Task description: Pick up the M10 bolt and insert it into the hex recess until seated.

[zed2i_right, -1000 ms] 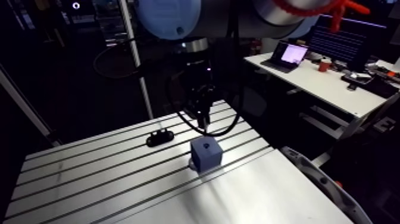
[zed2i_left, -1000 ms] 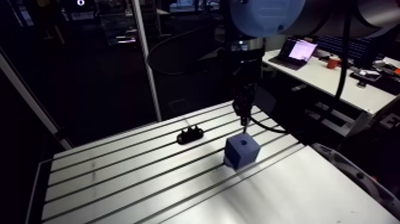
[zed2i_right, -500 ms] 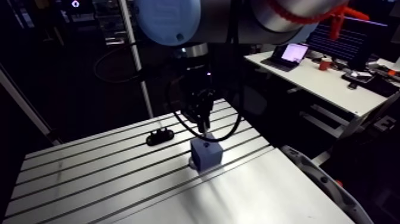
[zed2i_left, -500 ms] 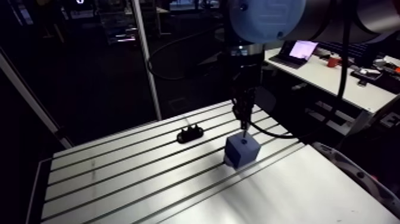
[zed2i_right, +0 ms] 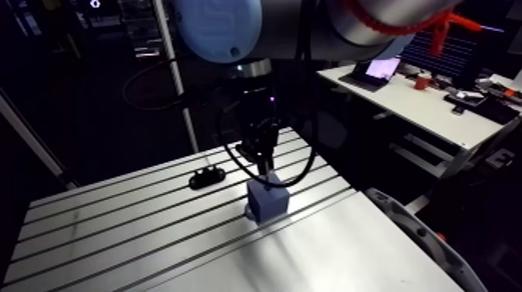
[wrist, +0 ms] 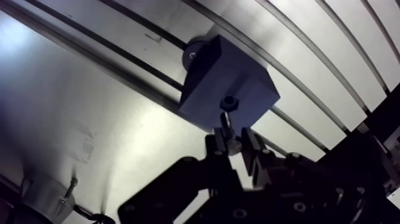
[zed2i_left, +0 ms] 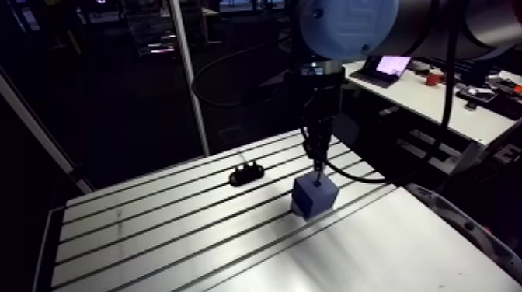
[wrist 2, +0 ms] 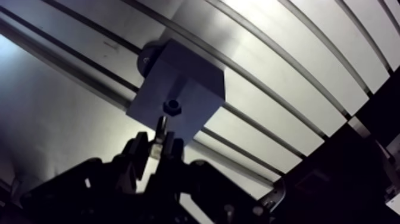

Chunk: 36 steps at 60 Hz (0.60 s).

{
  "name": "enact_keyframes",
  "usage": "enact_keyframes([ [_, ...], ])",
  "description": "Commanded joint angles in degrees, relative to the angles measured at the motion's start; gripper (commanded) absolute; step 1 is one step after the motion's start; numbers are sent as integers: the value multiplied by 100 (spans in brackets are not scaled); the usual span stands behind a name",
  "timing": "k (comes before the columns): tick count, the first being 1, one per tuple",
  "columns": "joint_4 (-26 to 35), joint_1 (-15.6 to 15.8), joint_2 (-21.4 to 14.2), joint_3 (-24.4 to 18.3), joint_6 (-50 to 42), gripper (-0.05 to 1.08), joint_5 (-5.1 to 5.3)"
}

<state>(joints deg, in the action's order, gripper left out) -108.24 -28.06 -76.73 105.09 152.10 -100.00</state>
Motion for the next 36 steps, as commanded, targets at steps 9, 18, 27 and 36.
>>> enact_keyframes([
  [9, 0, -16, 66, -1, 1, 82, 11],
  [18, 0, -50, 67, -1, 1, 82, 11],
  [27, -9, -60, 102, -9, 1, 82, 11],
  [36, -9, -60, 111, -19, 1, 82, 11],
])
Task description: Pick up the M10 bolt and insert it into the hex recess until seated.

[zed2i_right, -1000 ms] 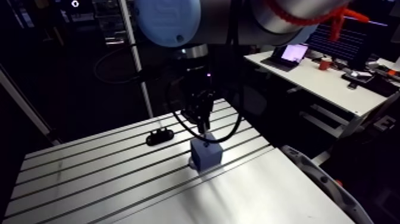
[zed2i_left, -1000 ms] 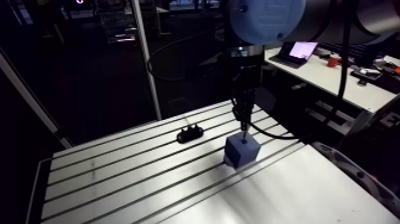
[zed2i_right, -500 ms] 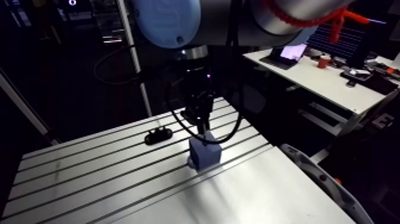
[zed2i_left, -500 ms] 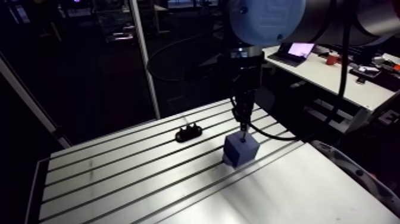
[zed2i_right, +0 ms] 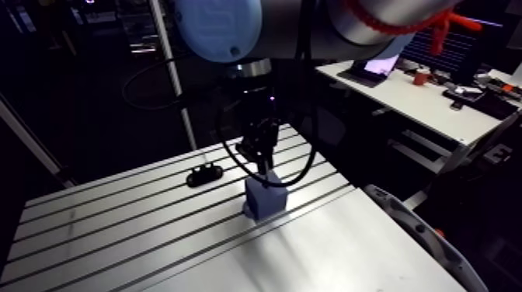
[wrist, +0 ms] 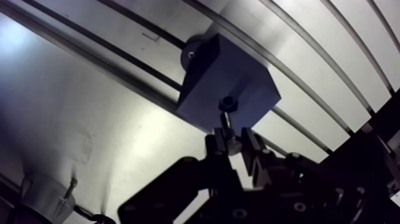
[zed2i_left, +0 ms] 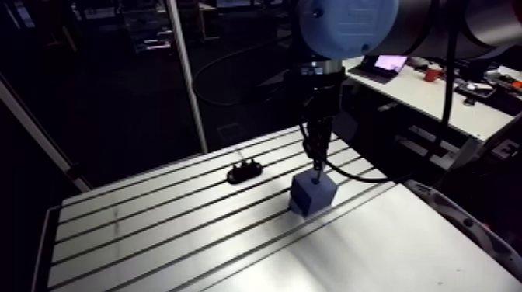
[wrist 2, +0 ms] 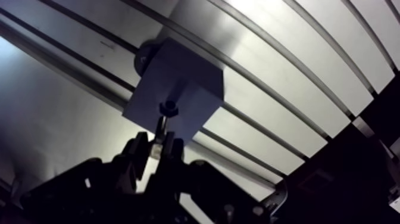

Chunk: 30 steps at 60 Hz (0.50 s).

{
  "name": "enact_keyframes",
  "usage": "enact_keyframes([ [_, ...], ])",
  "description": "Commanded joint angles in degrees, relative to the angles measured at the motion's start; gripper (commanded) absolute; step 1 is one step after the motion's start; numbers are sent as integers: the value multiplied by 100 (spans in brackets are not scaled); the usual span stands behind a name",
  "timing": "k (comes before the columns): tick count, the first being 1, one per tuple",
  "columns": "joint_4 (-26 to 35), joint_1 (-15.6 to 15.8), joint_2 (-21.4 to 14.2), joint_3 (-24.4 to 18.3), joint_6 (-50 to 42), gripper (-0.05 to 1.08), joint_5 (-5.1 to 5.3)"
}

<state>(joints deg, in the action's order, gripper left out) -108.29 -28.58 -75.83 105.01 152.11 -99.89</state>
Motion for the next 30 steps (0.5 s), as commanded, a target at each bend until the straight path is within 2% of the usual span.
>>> enact_keyframes([
  [1, -4, -7, 20, -3, 0, 82, 0],
  [30, -4, -7, 91, -11, -9, 82, 0],
])
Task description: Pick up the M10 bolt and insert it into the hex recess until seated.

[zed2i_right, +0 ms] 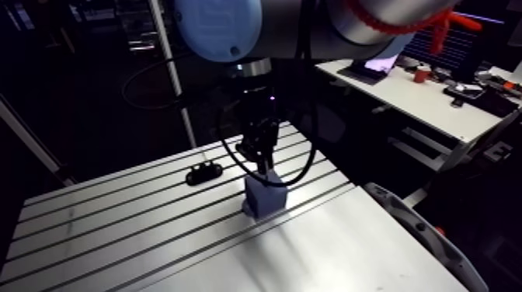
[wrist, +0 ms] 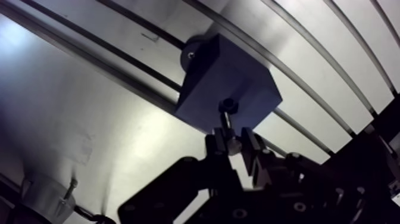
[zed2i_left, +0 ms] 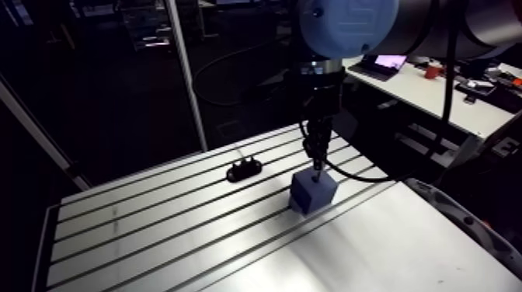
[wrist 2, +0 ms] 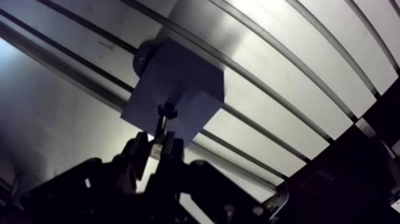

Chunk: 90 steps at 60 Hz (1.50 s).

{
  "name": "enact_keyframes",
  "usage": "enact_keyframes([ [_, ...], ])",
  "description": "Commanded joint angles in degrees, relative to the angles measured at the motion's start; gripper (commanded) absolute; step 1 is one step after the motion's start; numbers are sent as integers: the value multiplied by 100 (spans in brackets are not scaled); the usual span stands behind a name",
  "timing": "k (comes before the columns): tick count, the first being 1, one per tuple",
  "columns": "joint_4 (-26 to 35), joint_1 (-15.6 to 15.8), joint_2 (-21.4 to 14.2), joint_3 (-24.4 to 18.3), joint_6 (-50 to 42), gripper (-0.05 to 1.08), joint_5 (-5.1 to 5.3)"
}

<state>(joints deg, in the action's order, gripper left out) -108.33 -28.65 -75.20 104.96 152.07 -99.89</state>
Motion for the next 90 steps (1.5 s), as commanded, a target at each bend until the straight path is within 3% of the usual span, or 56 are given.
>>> enact_keyframes([
  [1, 0, -1, 28, -7, -5, 82, 0],
  [90, 9, 17, 159, -112, -31, 82, 9],
])
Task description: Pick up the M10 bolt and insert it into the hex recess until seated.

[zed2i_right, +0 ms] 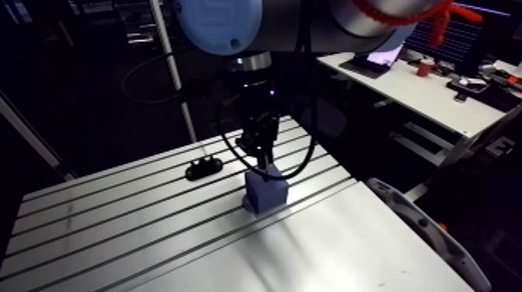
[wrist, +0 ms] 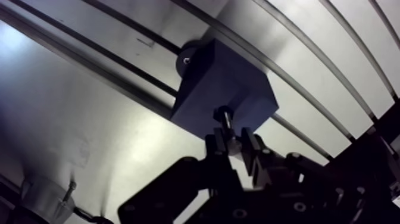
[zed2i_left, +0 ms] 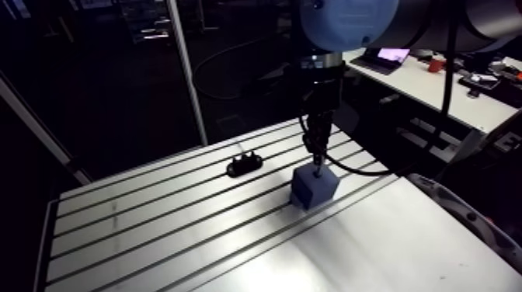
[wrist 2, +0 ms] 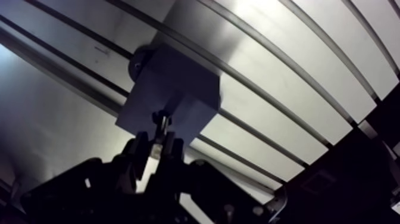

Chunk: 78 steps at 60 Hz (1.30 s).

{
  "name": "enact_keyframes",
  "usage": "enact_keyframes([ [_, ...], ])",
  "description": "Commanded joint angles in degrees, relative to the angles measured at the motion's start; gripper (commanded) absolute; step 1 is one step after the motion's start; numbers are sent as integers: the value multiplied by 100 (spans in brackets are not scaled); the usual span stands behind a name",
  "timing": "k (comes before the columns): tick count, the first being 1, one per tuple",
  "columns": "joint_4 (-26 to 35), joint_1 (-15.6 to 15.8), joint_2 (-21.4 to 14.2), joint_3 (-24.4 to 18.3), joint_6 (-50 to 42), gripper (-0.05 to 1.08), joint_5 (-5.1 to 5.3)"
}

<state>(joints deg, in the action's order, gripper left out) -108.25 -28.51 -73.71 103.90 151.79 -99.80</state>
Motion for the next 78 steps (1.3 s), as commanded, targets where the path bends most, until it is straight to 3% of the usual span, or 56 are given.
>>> enact_keyframes([
  [1, 1, 2, 9, -6, -3, 82, 0],
  [78, -1, 11, 97, -23, -12, 82, 9],
])
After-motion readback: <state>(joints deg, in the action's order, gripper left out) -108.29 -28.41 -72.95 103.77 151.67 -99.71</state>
